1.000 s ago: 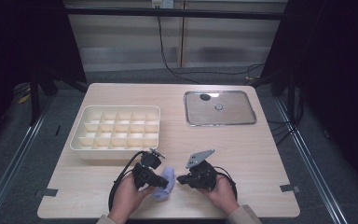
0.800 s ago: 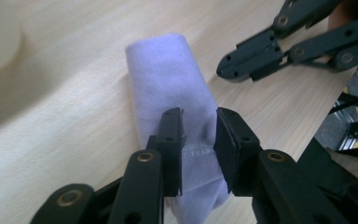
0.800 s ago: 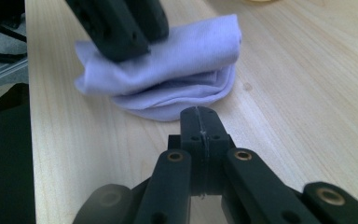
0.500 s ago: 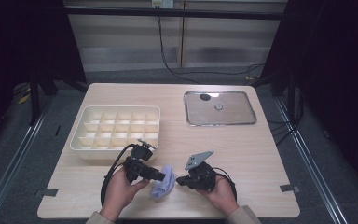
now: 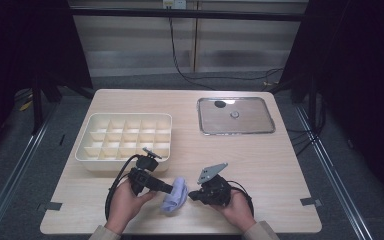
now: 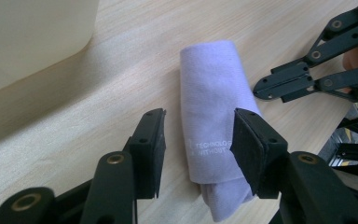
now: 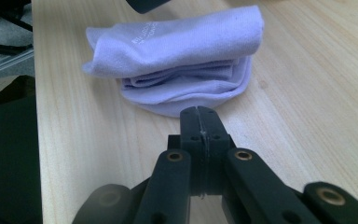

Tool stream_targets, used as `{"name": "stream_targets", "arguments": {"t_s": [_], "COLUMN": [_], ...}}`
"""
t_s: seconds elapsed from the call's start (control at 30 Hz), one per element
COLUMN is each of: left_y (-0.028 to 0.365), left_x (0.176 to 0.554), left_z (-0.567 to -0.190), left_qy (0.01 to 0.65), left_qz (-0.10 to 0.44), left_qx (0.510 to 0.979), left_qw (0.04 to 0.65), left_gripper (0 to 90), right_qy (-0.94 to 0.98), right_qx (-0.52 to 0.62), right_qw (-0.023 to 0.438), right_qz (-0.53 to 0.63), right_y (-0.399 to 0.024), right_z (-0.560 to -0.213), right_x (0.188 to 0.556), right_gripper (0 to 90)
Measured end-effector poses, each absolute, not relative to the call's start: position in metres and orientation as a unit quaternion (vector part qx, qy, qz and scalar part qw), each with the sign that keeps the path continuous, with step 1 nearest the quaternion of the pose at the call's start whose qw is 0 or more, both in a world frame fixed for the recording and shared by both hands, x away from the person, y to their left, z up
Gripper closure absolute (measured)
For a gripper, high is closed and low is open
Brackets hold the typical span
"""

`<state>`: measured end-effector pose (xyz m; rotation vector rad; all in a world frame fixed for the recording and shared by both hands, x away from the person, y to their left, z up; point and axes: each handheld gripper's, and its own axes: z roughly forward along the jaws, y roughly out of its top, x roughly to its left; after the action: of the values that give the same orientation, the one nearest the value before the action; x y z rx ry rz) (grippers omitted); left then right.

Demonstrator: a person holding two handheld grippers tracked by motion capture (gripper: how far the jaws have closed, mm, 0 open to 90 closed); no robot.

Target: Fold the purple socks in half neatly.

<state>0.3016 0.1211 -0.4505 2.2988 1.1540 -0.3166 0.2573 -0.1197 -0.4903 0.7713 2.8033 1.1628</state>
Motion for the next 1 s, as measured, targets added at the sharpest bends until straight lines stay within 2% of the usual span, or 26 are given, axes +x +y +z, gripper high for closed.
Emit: {"name": "stream_targets", "arguments": {"t_s": [0.47, 0.77, 1.0], "left_y": [0.121, 0.123, 0.123], "left_x": [0.303, 0.302, 0.302], "left_z": [-0.459, -0.462, -0.462], "left_qy": [0.443, 0.447, 0.445], "left_qz": [-0.125, -0.129, -0.134], "left_qx": [0.846, 0.842, 0.843], "left_qw": [0.268, 0.272, 0.273], "left_gripper": [43.6, 44.4, 40.9], "right_qy": [0.9, 0.904, 0.905], "right_qx": [0.237, 0.23, 0.229], "right_qw": [0.006, 0.006, 0.006], "right_qz": [0.366, 0.361, 0.359], "right_y": [-0.117, -0.115, -0.113], "right_z": [-0.492, -0.495, -0.495], "right_x": [0.255, 0.253, 0.252], "right_gripper": [89.4, 89.1, 88.8]}}
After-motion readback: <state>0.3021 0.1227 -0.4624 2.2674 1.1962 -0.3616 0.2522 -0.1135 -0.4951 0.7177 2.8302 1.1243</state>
